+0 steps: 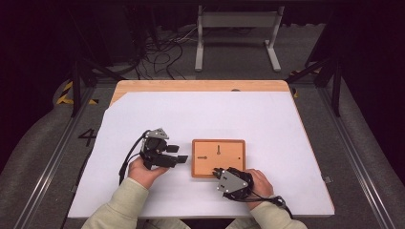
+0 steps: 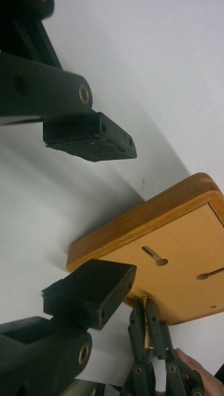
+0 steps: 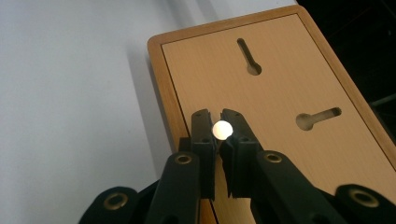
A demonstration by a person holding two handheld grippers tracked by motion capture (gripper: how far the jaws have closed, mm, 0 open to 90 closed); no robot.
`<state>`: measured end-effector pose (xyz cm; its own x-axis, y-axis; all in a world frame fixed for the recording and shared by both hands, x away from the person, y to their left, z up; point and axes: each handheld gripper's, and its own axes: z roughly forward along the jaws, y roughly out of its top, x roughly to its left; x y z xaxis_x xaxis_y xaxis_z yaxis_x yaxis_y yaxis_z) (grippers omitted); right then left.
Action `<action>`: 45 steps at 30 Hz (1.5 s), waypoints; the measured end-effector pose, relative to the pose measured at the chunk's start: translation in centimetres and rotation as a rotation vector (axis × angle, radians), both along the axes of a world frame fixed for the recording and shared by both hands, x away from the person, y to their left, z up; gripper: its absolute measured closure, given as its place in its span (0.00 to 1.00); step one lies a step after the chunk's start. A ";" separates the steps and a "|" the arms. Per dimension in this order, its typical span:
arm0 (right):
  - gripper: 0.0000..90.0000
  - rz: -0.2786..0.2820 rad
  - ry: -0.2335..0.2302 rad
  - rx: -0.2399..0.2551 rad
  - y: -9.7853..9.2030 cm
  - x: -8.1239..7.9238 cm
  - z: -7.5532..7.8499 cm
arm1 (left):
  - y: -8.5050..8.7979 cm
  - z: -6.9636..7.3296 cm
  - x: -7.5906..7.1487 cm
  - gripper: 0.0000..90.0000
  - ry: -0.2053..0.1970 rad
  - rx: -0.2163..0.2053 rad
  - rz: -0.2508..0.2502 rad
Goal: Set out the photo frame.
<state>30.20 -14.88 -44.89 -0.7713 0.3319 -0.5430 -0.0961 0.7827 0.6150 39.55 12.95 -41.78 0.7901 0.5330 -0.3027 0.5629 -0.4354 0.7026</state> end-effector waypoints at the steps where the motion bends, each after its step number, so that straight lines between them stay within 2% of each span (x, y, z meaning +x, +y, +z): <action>1: 0.93 0.001 -0.009 0.000 0.0 -0.1 -0.1 | -0.2 0.0 0.0 0.42 0.006 -0.003 -0.002; 7: 0.93 -0.002 -0.054 -0.008 0.1 -0.7 -0.5 | -0.7 0.1 0.4 0.38 0.018 -0.030 -0.011; 16: 0.93 -0.002 -0.082 -0.005 0.0 -1.1 -0.8 | -1.7 0.5 1.1 0.31 0.019 -0.037 -0.017; 21: 0.93 -0.003 -0.110 -0.011 0.1 -1.4 -1.0 | -2.3 0.4 1.8 0.27 0.044 -0.053 0.032; 28: 0.93 -0.002 -0.144 -0.022 0.2 -1.7 -1.2 | -2.7 0.2 2.2 0.22 0.051 -0.078 0.035; 36: 0.93 -0.013 -0.161 -0.032 0.2 -2.0 -1.4 | -3.5 0.2 2.1 0.20 0.031 -0.061 0.012; 39: 0.93 -0.026 -0.194 -0.030 0.3 -2.1 -1.6 | -3.9 0.4 2.2 0.20 0.018 -0.056 0.009; 40: 0.93 -0.023 -0.184 -0.034 0.3 -2.3 -1.6 | -4.2 0.5 2.2 0.20 0.023 -0.057 0.005; 43: 0.93 -0.021 -0.189 -0.034 0.3 -2.3 -1.7 | -4.7 0.4 2.3 0.20 0.020 -0.041 -0.001; 45: 0.93 -0.023 -0.195 -0.046 0.3 -2.5 -1.8 | -5.1 0.3 2.5 0.20 0.024 -0.044 -0.010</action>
<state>27.74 -14.58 -46.66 -0.6427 0.3193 -0.6964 -0.1916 0.8131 0.5496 42.06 7.88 -41.47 0.7874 0.5109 -0.3449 0.5759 -0.4099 0.7073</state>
